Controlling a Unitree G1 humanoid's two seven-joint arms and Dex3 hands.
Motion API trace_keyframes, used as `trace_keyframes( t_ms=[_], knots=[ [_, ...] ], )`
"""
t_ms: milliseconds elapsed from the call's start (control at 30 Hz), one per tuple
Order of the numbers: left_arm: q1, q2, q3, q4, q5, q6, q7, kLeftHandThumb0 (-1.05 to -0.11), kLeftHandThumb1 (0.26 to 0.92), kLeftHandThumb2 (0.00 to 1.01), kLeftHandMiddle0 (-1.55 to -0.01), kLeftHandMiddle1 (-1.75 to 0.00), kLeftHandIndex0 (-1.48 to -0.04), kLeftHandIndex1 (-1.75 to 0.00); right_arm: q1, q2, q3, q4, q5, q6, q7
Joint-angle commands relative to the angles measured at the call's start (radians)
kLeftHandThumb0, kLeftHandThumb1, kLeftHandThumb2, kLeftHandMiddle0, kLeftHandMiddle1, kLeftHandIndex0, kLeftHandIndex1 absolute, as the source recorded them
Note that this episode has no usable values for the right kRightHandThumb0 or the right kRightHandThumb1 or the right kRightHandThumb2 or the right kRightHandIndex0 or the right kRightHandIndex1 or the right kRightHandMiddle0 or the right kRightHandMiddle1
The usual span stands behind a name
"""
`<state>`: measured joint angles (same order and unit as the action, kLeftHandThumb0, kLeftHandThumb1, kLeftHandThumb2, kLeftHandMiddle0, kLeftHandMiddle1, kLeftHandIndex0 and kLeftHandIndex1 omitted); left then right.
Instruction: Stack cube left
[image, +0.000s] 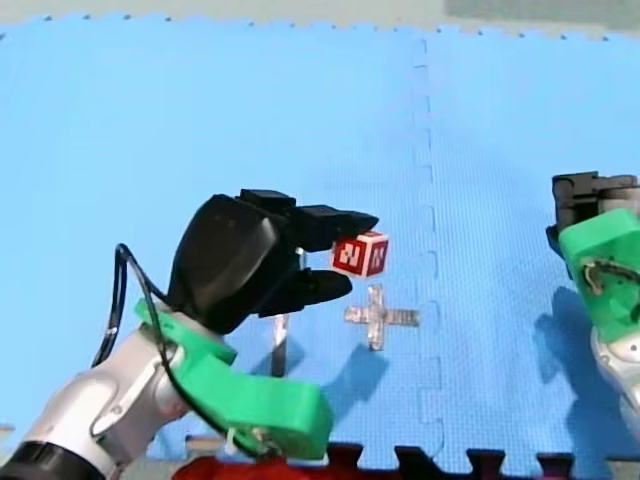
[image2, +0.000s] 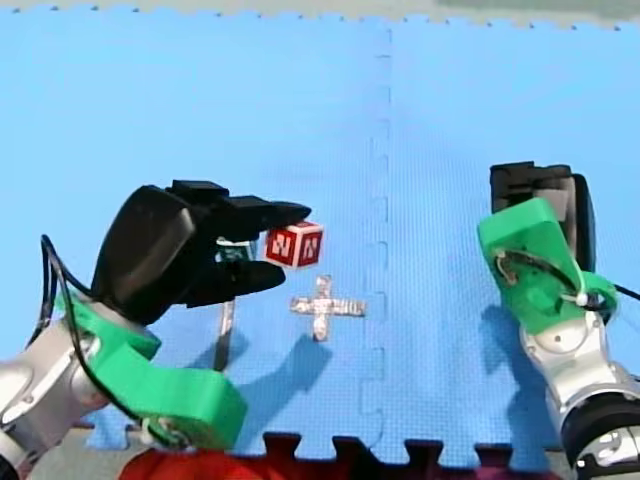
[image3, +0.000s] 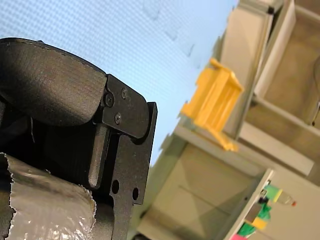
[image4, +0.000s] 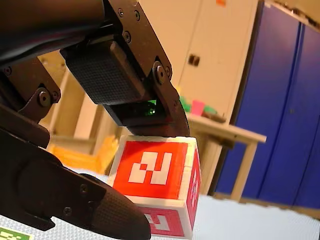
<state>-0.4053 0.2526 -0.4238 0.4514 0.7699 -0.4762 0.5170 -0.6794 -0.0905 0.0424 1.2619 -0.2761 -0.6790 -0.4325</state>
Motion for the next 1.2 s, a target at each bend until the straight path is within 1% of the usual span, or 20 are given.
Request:
trace_keyframes(
  t_ms=[0, 100, 233, 300, 367, 433, 500, 600, 633, 667, 700, 733, 800, 867, 933, 1067, 1167],
  knots=[
    [-0.006, -0.001, 0.003, -0.012, -0.005, 0.012, -0.023, -0.469, 0.796, 0.0, -0.98, -1.73, -1.26, -0.01, -0.001, -0.001, 0.0, 0.0, 0.002, 0.008, -0.003],
    [-0.013, 0.004, 0.003, -0.035, -0.003, 0.03, -0.07, -0.468, 0.795, 0.0, -0.99, -1.71, -1.27, -0.01, -0.002, 0.001, 0.0, -0.001, 0.003, 0.015, -0.004],
    [-0.014, 0.018, 0.007, -0.111, -0.021, 0.082, -0.209, -0.466, 0.795, 0.0, -1.0, -1.69, -1.26, 0.0, -0.004, 0.002, 0.001, 0.0, 0.002, 0.022, -0.006],
    [-0.02, 0.017, 0.01, -0.139, -0.028, 0.106, -0.26, -0.47, 0.797, 0.0, -1.01, -1.59, -1.25, 0.0, -0.004, 0.004, 0.001, 0.0, 0.002, 0.025, -0.008],
    [-0.033, 0.014, 0.008, -0.152, -0.03, 0.126, -0.303, -0.467, 0.8, 0.0, -1.05, -1.43, -1.25, 0.0, -0.004, 0.006, 0.002, 0.001, 0.002, 0.027, -0.009],
    [-0.054, 0.026, 0.003, -0.181, -0.033, 0.162, -0.396, -0.455, 0.814, 0.0, -1.07, -1.29, -1.25, 0.0, -0.005, 0.008, 0.002, 0.002, 0.001, 0.029, -0.012],
    [-0.079, 0.035, -0.002, -0.211, -0.041, 0.206, -0.502, -0.446, 0.821, 0.0, -1.09, -1.22, -1.25, 0.0, -0.006, 0.01, 0.004, 0.003, 0.0, 0.03, -0.015],
    [-0.116, 0.034, -0.005, -0.235, -0.054, 0.267, -0.628, -0.439, 0.823, 0.0, -1.09, -1.21, -1.25, 0.0, -0.008, 0.012, 0.005, 0.003, -0.002, 0.03, -0.023],
    [-0.127, 0.031, -0.006, -0.235, -0.053, 0.283, -0.653, -0.44, 0.822, 0.0, -1.11, -1.04, -1.25, 0.0, -0.008, 0.013, 0.006, 0.003, -0.002, 0.03, -0.026],
    [-0.134, 0.028, -0.007, -0.236, -0.052, 0.295, -0.67, -0.44, 0.821, 0.0, -1.15, -0.8, -1.25, 0.0, -0.009, 0.013, 0.006, 0.003, -0.003, 0.03, -0.027],
    [-0.138, 0.024, -0.007, -0.233, -0.05, 0.302, -0.679, -0.441, 0.82, 0.0, -1.2, -0.62, -1.25, 0.0, -0.009, 0.014, 0.006, 0.002, -0.003, 0.03, -0.028],
    [-0.142, 0.021, -0.008, -0.225, -0.047, 0.304, -0.68, -0.438, 0.816, 0.0, -1.26, -0.39, -1.24, 0.0, -0.01, 0.014, 0.006, 0.002, -0.003, 0.03, -0.029],
    [-0.151, 0.016, -0.01, -0.204, -0.04, 0.297, -0.666, -0.436, 0.813, 0.0, -1.3, -0.24, -1.24, 0.0, -0.011, 0.014, 0.006, 0.001, -0.002, 0.03, -0.032],
    [-0.158, 0.018, -0.013, -0.188, -0.034, 0.285, -0.648, -0.436, 0.813, 0.0, -1.32, -0.2, -1.25, -0.01, -0.013, 0.014, 0.007, 0.001, -0.002, 0.032, -0.033],
    [-0.163, 0.02, -0.015, -0.177, -0.033, 0.278, -0.639, -0.438, 0.812, 0.0, -1.28, -0.15, -1.25, -0.01, -0.015, 0.014, 0.007, 0.002, -0.001, 0.032, -0.034],
    [-0.191, 0.013, -0.027, -0.099, -0.029, 0.256, -0.605, -0.439, 0.811, 0.0, -1.26, -0.11, -1.24, 0.0, -0.015, 0.012, 0.003, 0.0, 0.004, 0.021, -0.032],
    [-0.203, 0.008, -0.03, -0.06, -0.035, 0.245, -0.589, -0.437, 0.811, 0.0, -1.27, -0.1, -1.24, 0.0, -0.015, 0.011, 0.003, -0.002, 0.004, 0.017, -0.033]
  ],
)
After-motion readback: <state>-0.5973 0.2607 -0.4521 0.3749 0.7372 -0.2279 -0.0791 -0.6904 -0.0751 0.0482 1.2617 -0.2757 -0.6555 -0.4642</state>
